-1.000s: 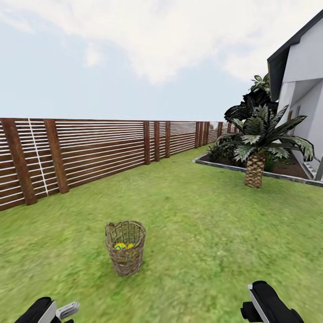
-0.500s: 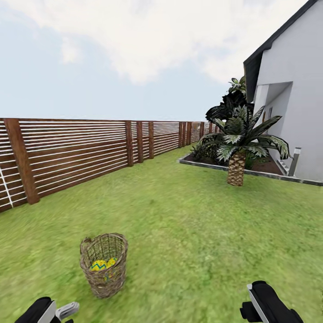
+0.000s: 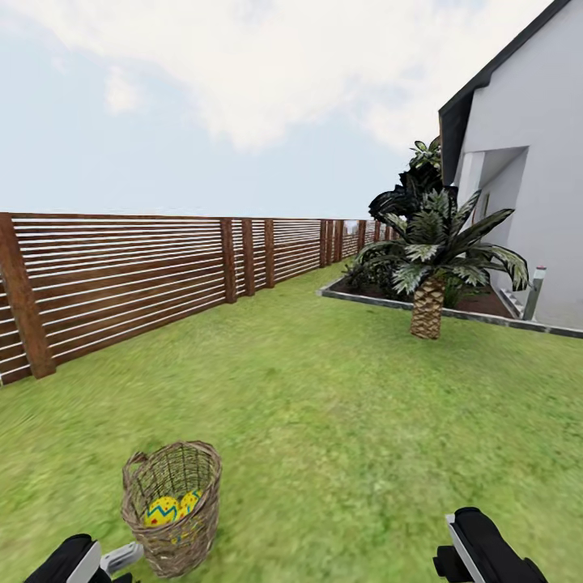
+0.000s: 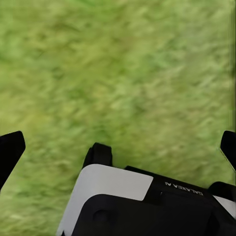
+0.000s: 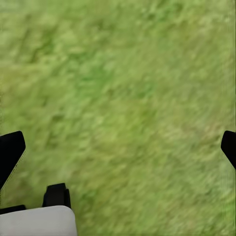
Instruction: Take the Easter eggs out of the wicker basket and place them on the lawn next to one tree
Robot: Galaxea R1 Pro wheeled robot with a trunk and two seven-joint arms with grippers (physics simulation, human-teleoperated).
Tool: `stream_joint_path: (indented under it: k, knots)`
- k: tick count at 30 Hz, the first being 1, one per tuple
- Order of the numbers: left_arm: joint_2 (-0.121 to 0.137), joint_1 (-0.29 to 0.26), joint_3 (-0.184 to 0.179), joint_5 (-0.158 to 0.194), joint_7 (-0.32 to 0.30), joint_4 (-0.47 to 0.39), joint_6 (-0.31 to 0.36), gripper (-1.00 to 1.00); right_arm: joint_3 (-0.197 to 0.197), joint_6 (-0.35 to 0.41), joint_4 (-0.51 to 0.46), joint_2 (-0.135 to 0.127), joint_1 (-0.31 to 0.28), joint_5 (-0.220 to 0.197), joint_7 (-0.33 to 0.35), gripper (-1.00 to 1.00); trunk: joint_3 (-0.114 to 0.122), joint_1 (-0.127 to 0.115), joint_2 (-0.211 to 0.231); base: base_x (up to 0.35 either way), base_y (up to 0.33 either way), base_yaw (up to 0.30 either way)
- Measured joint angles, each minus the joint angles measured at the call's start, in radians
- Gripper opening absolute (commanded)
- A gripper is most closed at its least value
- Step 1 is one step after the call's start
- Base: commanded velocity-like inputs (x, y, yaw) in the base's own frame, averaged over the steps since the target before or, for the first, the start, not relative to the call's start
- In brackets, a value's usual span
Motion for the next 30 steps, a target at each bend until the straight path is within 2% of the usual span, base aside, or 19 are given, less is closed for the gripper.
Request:
stream_joint_path:
  k: [9, 30]
  knots:
    - [0.008, 0.000, 0.001, -0.001, 0.000, -0.002, -0.001, 1.00, 0.002, 0.000, 0.000, 0.008, 0.000, 0.001, 0.000, 1.00, 0.000, 0.000, 0.000, 0.339, 0.000, 0.000]
    - [0.005, 0.000, 0.001, -0.002, 0.001, -0.002, -0.001, 1.00, 0.009, 0.000, 0.001, 0.009, 0.000, 0.001, 0.000, 1.00, 0.000, 0.000, 0.000, 0.339, 0.000, 0.000]
